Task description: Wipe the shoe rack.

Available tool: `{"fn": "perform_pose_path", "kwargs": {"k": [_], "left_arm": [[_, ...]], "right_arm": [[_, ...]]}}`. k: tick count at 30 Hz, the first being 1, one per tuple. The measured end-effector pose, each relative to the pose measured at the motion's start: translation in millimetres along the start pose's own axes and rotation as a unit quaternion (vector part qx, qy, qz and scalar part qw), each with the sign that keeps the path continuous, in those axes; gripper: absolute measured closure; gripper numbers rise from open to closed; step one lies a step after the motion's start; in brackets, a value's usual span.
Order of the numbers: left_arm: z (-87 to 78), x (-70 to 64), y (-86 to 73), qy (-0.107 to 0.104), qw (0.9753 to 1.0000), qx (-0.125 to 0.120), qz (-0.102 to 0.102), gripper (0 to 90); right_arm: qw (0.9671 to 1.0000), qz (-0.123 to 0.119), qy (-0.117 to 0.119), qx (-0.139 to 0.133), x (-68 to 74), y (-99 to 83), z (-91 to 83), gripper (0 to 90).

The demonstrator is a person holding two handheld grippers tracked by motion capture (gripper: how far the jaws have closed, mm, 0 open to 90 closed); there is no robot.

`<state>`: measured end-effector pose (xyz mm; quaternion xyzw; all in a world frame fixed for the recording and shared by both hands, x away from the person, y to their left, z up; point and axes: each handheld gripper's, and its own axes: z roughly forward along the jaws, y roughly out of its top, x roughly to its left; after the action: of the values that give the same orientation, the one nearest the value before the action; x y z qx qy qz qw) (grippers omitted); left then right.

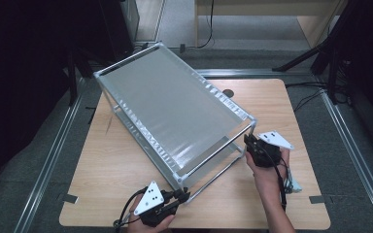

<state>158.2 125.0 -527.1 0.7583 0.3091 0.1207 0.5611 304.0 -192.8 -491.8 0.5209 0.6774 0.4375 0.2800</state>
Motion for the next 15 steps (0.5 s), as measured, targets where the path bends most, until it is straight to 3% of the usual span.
{"fn": "perform_pose_path", "kwargs": {"k": [2,4,5,7,9,11,14,15], "left_arm": [[3.6,-4.2,1.1,-0.005,0.9999,0.003,0.009,80.0],[6.3,-12.1,2.1,0.011,0.9991,0.006,0.04,80.7],[6.3,-12.1,2.1,0.011,0.9991,0.006,0.04,81.0],[9.8,-12.3,3.5,0.012,0.9992,0.006,0.039,81.0],[11.0,-11.5,4.2,0.009,0.9994,0.006,0.034,80.8],[15.7,-9.7,6.0,0.003,0.9996,0.005,0.029,80.7],[20.2,-9.6,7.7,0.001,0.9996,0.006,0.029,80.6],[26.3,-10.8,10.3,0.009,0.9995,0.005,0.031,80.7]], "right_arm": [[0.9999,-0.009,-0.005,-0.003,7.4,7.6,17.1,81.1],[0.9996,-0.025,0.01,-0.002,10.5,12.0,27.0,78.1],[0.9996,-0.025,0.01,-0.002,10.5,12.0,27.0,78.1],[0.9985,0.003,0.054,0.01,5.7,17.2,32.4,60.8],[0.9988,0.003,0.049,0.008,5.1,16.9,30.1,57.8],[0.9986,0.011,0.051,0.0,3.4,10.6,12.4,51.2],[0.9986,-0.012,0.052,-0.008,9.9,0.1,-10.7,47.1],[0.9983,-0.022,0.054,-0.009,13.4,-4.4,-19.8,45.3]]}}
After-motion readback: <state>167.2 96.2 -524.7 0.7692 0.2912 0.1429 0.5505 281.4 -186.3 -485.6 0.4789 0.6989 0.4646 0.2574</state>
